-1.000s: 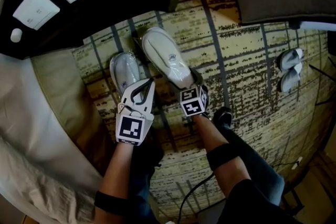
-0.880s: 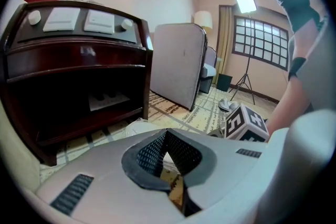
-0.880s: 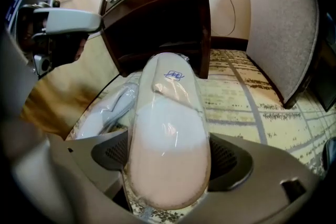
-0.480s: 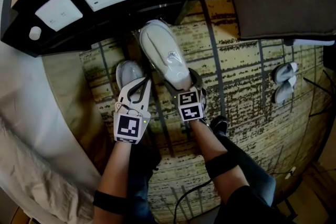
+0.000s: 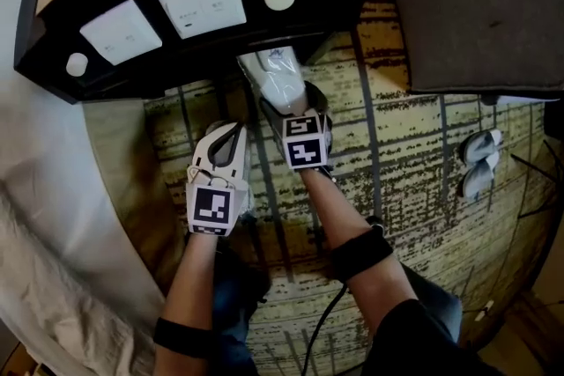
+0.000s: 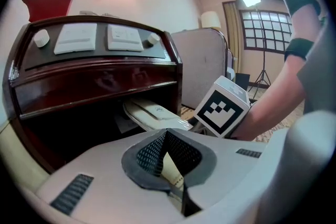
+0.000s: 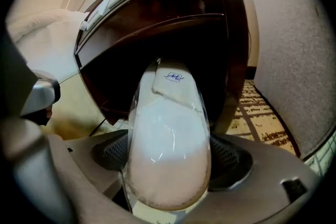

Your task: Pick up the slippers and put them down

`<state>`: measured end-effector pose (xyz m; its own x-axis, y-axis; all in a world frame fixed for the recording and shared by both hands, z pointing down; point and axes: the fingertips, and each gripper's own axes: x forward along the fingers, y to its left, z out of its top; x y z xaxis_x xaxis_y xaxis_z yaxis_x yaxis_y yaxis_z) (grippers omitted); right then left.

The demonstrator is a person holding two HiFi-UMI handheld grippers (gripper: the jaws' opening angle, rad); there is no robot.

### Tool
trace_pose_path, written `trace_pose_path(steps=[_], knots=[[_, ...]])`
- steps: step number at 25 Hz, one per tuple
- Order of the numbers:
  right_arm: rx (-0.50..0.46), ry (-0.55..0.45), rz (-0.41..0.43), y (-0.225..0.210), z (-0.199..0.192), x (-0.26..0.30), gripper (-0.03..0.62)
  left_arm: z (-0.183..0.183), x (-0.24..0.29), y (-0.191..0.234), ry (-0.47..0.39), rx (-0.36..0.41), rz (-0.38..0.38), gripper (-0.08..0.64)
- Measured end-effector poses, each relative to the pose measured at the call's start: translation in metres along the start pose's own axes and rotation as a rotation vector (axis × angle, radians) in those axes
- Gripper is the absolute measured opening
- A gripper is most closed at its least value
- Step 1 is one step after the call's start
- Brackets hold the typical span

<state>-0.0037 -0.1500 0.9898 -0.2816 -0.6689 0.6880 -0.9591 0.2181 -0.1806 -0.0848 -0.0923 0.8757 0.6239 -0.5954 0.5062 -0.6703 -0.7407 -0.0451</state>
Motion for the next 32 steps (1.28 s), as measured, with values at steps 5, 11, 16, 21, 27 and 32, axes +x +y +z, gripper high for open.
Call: trace_pose_path(steps=[5,11,16,21,27,32], knots=[[0.019,-0.051,-0.005,0.004,0.037,0.030,0.451,0.004,0.001,0.026,-0.019,0.024,0.038,0.000],[0.038,-0.067,-0.047,0.002,0.058,0.048,0.454,0.003,-0.006,0.041,-0.028,0.018,0.070,0.000],[0.064,-0.058,-0.092,-0.010,0.061,0.057,0.454,0.002,-0.008,0.047,-0.032,0.029,0.071,0.000],[0.042,-0.092,-0.088,-0.009,0.073,0.059,0.401,0.001,-0.010,0.053,-0.039,0.041,0.076,0.000],[-0.076,-0.178,-0.117,-0.003,0.088,0.045,0.431,0.004,-0.014,0.056,-0.048,0.034,0.086,0.000],[-0.129,-0.189,-0.120,0.001,0.086,0.034,0.449,0.005,-0.017,0.054,-0.046,-0.011,0.103,0.000]])
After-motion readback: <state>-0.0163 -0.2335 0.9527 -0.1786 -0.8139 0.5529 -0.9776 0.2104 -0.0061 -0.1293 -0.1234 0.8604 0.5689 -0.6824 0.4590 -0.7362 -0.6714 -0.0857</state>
